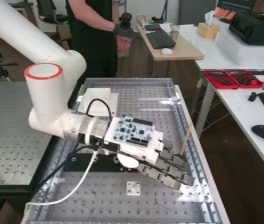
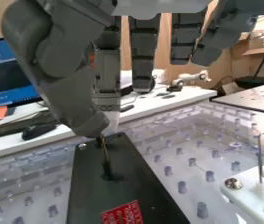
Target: Grab the drill bit and place it in the clear container
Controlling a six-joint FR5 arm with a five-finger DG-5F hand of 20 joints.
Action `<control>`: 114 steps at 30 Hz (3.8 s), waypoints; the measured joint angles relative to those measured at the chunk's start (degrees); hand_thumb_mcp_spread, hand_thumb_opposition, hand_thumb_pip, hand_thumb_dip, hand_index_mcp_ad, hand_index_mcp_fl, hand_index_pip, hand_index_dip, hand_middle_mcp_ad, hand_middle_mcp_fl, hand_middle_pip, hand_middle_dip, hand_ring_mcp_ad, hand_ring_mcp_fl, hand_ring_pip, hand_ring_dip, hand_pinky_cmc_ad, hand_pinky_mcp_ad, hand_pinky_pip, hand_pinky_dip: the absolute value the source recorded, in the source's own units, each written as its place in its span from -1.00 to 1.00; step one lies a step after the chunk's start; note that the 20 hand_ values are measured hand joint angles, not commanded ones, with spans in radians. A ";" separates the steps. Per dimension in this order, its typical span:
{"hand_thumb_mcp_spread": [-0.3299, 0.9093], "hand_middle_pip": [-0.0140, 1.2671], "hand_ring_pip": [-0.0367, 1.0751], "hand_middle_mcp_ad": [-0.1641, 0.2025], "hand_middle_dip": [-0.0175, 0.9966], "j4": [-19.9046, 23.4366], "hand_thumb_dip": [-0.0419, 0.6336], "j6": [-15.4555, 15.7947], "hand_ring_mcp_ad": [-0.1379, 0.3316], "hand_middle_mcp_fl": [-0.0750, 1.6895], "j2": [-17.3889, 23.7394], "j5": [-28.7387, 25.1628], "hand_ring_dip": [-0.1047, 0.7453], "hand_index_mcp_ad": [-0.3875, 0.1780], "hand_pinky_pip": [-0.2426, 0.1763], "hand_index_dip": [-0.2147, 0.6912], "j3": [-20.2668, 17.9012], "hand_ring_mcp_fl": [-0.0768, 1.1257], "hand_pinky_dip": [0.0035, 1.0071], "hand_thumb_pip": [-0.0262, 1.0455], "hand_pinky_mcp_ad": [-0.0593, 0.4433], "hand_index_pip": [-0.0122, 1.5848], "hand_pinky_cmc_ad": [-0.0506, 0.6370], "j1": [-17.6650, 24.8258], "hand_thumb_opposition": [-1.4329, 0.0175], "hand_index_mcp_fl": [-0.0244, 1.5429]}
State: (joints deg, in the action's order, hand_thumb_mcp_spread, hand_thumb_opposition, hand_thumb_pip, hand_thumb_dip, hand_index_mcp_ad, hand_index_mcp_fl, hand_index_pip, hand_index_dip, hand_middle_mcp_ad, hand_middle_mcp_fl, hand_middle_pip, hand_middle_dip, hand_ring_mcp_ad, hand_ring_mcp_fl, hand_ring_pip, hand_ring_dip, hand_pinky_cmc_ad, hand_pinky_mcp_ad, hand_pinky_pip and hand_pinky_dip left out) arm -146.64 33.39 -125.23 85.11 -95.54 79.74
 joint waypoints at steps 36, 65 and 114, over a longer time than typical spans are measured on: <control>0.46 -0.77 -0.75 0.17 -0.49 4.97 0.01 -0.89 0.30 -0.48 3.08 -0.29 -0.65 0.05 -0.02 -0.16 -0.67 -0.71 -0.65 0.03 -0.24 0.60 0.10 -0.09 -0.28 -0.11; 0.47 -0.77 -0.75 0.19 -0.49 10.25 0.01 -0.79 0.29 -0.47 19.56 5.56 -0.65 0.06 0.02 -0.16 -9.39 -0.70 -0.65 0.01 -0.22 0.54 0.10 9.82 -0.30 -0.07; 0.45 -0.77 -0.75 0.18 -0.47 -0.67 0.02 -2.80 0.29 -0.51 1.47 0.63 -0.63 -0.11 0.02 -0.13 -0.53 -0.70 -0.65 0.07 -0.22 0.45 0.10 20.78 -0.35 -0.15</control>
State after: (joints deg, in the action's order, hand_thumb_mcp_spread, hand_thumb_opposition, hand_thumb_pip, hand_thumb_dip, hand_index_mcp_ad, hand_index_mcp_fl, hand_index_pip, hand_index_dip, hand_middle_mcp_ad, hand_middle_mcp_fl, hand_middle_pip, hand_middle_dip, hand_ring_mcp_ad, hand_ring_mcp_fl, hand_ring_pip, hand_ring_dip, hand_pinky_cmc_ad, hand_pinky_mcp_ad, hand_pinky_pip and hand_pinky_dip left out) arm -147.31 30.59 -123.76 85.74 -96.07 100.52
